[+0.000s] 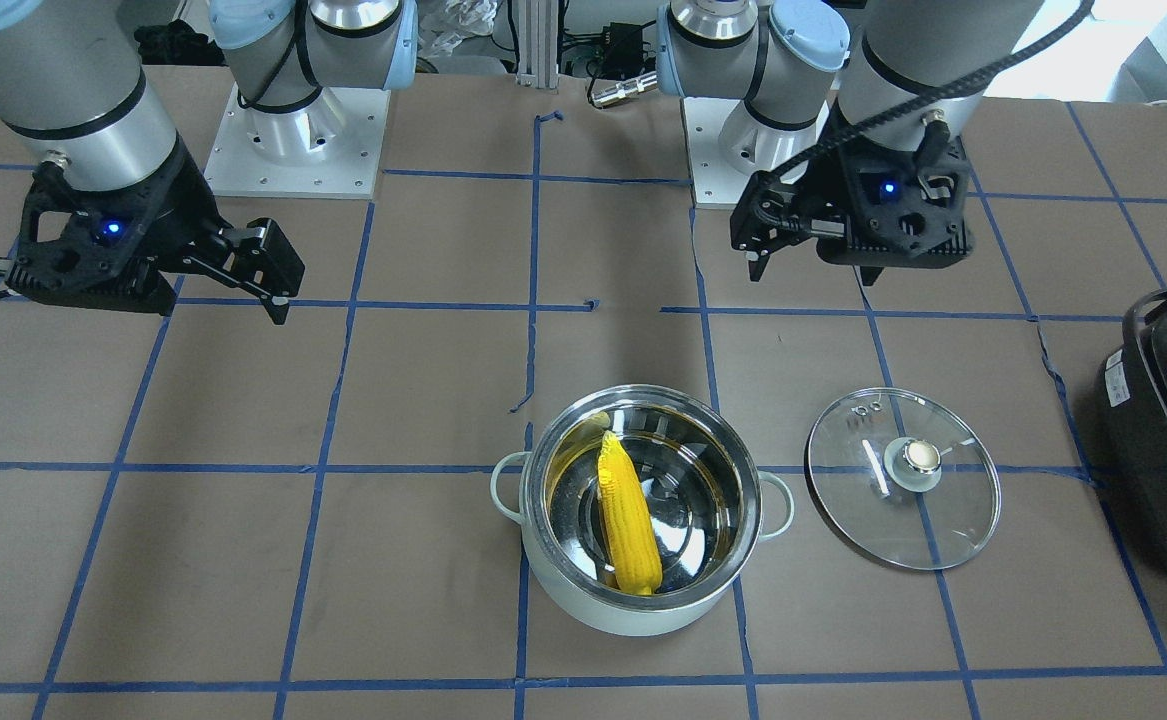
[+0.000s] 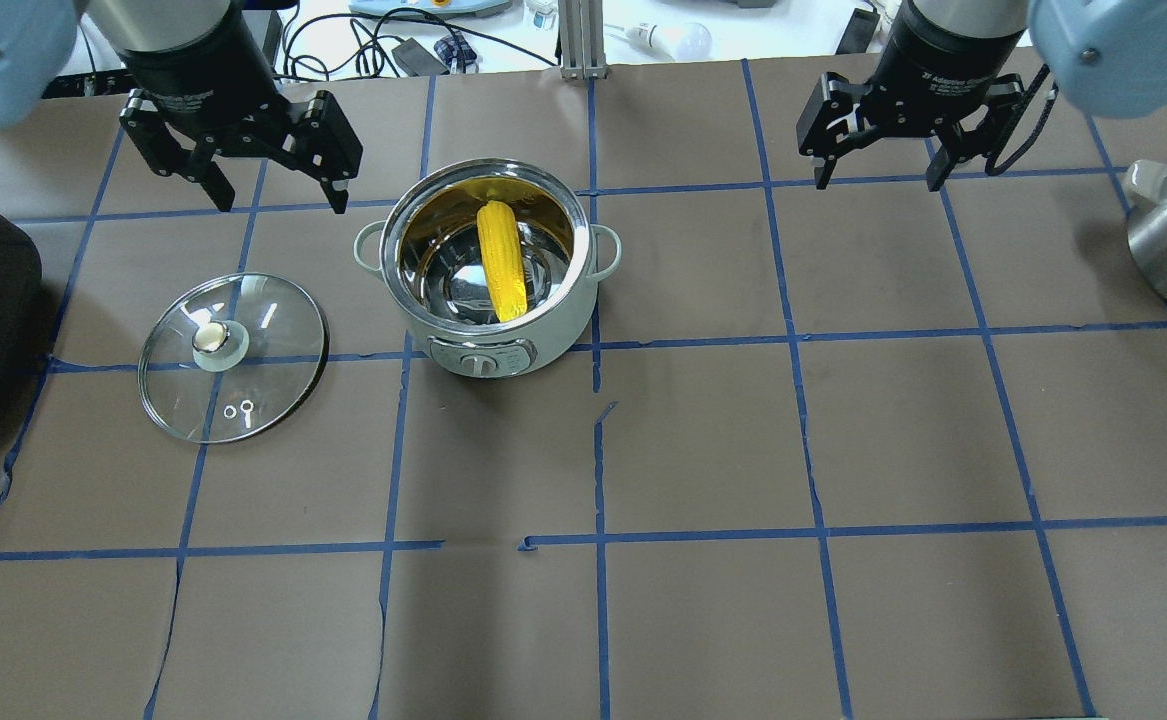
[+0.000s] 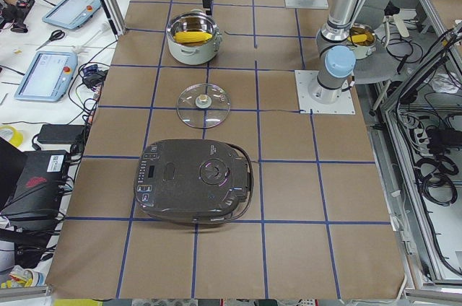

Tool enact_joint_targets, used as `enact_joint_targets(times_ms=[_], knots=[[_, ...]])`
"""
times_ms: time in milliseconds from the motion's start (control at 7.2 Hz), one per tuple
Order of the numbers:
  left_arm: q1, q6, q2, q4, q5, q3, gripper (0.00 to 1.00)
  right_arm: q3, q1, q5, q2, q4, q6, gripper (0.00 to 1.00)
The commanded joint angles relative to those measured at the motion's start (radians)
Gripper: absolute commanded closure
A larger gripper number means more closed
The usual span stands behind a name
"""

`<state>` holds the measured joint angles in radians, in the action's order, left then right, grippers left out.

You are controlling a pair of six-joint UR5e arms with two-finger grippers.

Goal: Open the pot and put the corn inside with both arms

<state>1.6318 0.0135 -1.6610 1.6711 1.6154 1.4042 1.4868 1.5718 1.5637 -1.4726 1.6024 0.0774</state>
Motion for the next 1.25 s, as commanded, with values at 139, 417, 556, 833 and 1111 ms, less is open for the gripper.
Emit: enact_joint_targets(times_ms=[139,417,556,833,1111], knots=[[0.033,0.0,0.015,-0.004,-0.003,0.01,0.0,0.036,0.016,-0.002,-0.035,-0.001,0.016,0.0],[0.02,-0.075,0.018,-0.051,-0.02,0.019,0.0,0.038,0.016,0.006,-0.041,-0.004,0.015,0.0],[0.016,-0.075,0.015,-0.082,-0.047,0.019,0.0,0.04,0.016,0.006,-0.041,-0.002,0.013,0.0],[0.01,-0.075,0.018,-0.082,-0.043,0.021,0.0,0.044,0.014,0.006,-0.041,-0.001,0.013,0.0],[0.01,-0.075,0.026,-0.08,-0.038,0.033,0.0,0.046,0.014,0.007,-0.04,0.001,0.013,0.0]])
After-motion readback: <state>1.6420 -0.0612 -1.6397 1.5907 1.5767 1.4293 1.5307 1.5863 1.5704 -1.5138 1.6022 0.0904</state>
